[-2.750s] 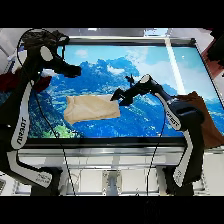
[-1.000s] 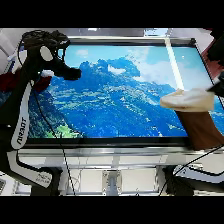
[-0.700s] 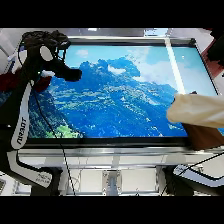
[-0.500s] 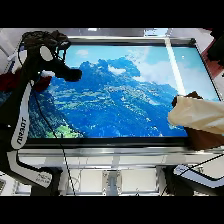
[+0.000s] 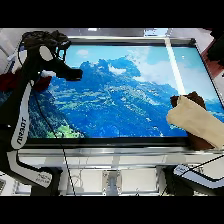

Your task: Fold the shirts.

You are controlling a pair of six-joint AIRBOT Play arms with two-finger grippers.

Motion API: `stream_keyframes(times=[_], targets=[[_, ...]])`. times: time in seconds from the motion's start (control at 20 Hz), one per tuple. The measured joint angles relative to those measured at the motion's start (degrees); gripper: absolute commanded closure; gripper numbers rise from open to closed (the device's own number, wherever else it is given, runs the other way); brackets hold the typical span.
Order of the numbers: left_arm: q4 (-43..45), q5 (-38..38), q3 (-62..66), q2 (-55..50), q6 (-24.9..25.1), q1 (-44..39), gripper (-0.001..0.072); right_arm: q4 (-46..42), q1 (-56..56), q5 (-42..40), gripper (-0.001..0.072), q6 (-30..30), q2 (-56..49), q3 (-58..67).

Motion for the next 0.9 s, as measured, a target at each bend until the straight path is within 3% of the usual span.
stream_keyframes(times=[0.15, 0.3, 0.65, 0.9], targets=[[-4.52, 1.16, 0.00, 0.00, -0.02, 0.00, 0.0697, 15.28, 7.21, -7.69, 0.0219, -9.01, 0.02, 0.04], [-7.56, 1.16, 0.00, 0.00, -0.02, 0.00, 0.0697, 19.04, 17.94, -15.76, 0.0219, -17.62, 0.02, 0.09], [-9.68, 0.17, -0.02, 0.00, -0.02, 0.00, 0.0697, -0.09, 34.12, -24.72, 0.0228, -23.41, 0.02, 0.09], [-9.94, -0.24, 0.00, 0.00, -0.02, 0.00, 0.0697, -5.90, 36.72, -25.94, 0.0228, -24.13, 0.02, 0.09]])
